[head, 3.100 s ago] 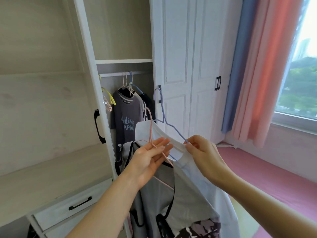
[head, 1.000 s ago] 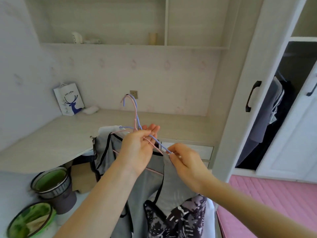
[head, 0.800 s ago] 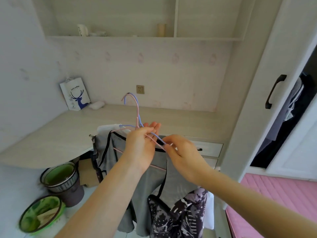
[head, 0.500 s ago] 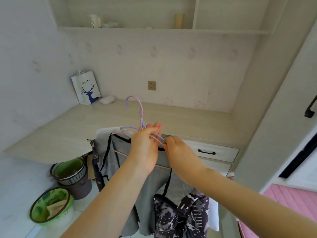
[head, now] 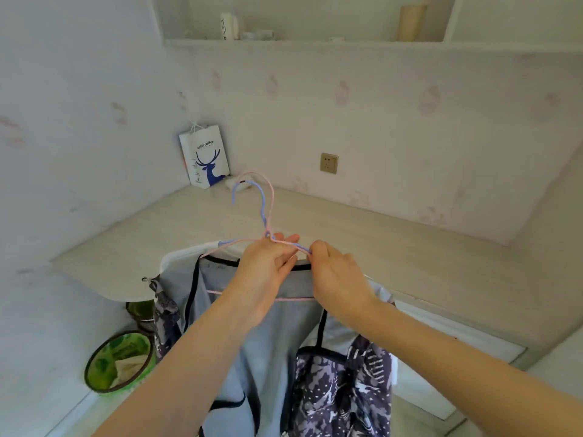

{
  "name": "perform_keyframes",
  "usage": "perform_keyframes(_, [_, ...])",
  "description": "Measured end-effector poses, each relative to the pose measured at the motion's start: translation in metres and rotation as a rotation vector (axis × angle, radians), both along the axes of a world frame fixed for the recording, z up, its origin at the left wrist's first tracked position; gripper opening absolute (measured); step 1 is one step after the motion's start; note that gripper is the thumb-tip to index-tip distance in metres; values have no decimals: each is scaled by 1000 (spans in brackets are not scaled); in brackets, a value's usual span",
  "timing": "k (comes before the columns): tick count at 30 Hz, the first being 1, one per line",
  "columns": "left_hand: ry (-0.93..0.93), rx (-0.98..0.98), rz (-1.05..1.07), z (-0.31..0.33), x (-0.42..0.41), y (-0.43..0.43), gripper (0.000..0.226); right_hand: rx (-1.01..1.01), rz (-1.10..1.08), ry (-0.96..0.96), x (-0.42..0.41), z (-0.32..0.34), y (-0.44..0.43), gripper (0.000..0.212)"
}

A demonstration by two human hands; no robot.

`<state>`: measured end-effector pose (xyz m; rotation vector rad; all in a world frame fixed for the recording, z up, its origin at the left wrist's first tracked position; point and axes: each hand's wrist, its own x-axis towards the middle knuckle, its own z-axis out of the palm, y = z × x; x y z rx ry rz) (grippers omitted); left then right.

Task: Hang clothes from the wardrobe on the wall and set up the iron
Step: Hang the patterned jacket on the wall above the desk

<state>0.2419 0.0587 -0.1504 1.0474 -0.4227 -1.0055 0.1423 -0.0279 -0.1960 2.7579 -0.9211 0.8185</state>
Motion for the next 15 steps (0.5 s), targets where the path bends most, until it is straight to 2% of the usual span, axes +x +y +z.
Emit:
perform_keyframes(2, [-115,21,-23,1,11,-7,14,4,29,-39,11,0,-20,49])
perform_keyframes(6, [-269,80,0,-2,42,-12,16,29,114,-61,37,-2,-52,39])
perform_keyframes(8, [-303,97,74,-1,60,-12,21,39,156,-79,49,0,-65,29])
perform_keyframes(10, [-418,103,219,-2,80,-9,16,55,199,-114,59,3,-77,19])
perform_keyframes(13, [-817,157,524,-14,118,-2,13,80,229,-133,74,11,-94,17])
perform_keyframes(15, [-1163,242,612,-24,150,0,20,118,243,-102,85,17,-103,19])
